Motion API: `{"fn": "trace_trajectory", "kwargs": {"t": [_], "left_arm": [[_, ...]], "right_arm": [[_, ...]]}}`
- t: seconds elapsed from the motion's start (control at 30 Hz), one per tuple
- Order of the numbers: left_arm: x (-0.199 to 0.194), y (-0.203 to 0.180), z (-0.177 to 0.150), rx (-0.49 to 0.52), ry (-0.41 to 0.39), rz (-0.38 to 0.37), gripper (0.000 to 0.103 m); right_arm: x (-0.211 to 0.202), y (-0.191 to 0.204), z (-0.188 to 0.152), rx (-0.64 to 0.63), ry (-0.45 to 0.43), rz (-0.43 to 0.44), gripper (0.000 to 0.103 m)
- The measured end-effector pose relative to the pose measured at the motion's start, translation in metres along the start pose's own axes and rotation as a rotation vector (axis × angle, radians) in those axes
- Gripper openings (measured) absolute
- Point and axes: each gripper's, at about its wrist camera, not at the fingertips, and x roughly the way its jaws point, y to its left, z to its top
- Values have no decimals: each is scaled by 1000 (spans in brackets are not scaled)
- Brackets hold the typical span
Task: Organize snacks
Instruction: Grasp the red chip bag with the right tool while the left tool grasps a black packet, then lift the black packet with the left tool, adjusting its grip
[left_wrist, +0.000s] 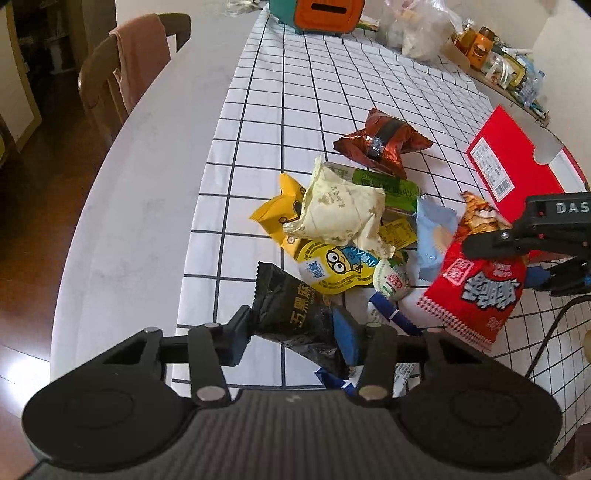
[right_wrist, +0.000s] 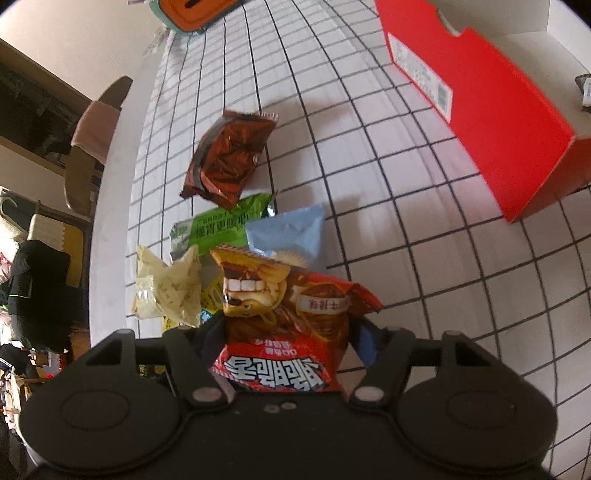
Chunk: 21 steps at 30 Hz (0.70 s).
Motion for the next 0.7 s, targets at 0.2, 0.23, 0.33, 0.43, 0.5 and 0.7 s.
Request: {"fn": "trace_trajectory", "kwargs": {"t": [0.2,0.23,0.33,0.43,0.5,0.7], "left_arm": [[-5,-8,0,-16,-22,10,38],[-7,-9,0,-20,-28,19,37],[-12,-16,1,-32,-44,32,31],[-20,-26,3,-40,-68,34,25],[-24,-35,5,-35,-76,50,24],[-38,-63,7,-16,-100,59,23]], "right_arm": [[-20,-13,5,-17,-26,28,69],[-24,-15,6,-22,-33,35,69],[-40,-22,9,-35,-59,58,69],[-54,-28,13,-38,-79,79,69],[-62,-34,15,-39,-86,93,69],[-90,-56,22,-54,-111,130,69]]}}
